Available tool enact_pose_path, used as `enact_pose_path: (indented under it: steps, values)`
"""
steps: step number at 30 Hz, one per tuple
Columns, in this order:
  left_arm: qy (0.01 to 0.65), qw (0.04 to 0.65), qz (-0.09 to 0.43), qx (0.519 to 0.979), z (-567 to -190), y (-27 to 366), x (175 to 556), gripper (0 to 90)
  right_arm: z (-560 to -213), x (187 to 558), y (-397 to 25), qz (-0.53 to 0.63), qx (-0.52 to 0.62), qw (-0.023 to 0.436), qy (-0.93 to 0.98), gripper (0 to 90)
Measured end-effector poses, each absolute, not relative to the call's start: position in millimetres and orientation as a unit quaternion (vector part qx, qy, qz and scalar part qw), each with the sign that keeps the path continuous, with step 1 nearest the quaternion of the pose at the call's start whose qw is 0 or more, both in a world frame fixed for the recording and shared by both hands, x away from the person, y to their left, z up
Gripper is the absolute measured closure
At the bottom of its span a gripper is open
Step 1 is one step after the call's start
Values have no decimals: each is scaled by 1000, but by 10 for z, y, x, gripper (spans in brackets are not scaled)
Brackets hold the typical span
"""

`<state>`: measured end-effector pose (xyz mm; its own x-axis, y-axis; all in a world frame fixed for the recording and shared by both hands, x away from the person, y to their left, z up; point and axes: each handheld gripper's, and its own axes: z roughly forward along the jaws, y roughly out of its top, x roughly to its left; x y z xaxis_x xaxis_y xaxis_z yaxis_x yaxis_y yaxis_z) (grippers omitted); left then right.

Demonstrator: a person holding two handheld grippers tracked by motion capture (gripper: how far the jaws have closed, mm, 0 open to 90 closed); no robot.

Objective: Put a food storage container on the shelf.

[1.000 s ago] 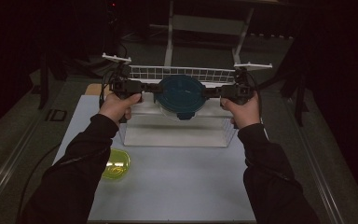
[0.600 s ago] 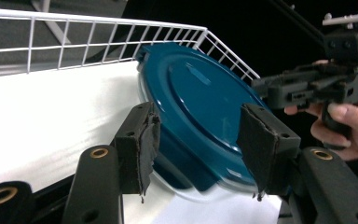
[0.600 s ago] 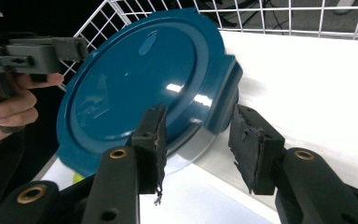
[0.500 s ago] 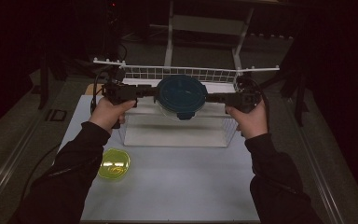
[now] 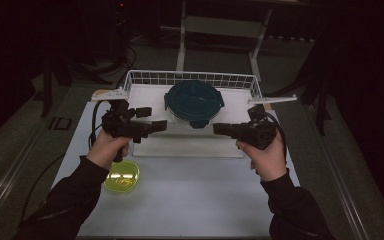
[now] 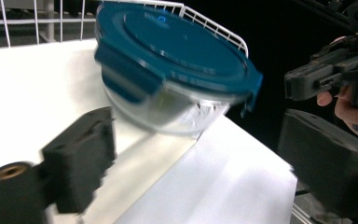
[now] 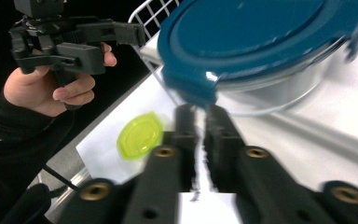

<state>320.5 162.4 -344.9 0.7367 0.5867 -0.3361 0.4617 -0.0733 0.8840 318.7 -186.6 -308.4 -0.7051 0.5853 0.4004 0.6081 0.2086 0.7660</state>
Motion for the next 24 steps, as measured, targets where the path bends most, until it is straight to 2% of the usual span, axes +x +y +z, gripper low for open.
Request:
enact_pose_path:
  steps: [2, 16, 24]
  values:
    - [356, 577, 65, 732, -3522, 1638, 3118, 17, -3134, 3162, -1825, -495, -382, 16, -780, 898]
    - [358, 558, 137, 736, -3874, 1797, 2638, 11, -3259, 3280, -1557, -500, -386, 30, -775, 899]
    - [375, 556, 145, 727, -4040, 1926, 2495, 10, -3329, 3403, -1512, -495, -398, 31, -772, 900]
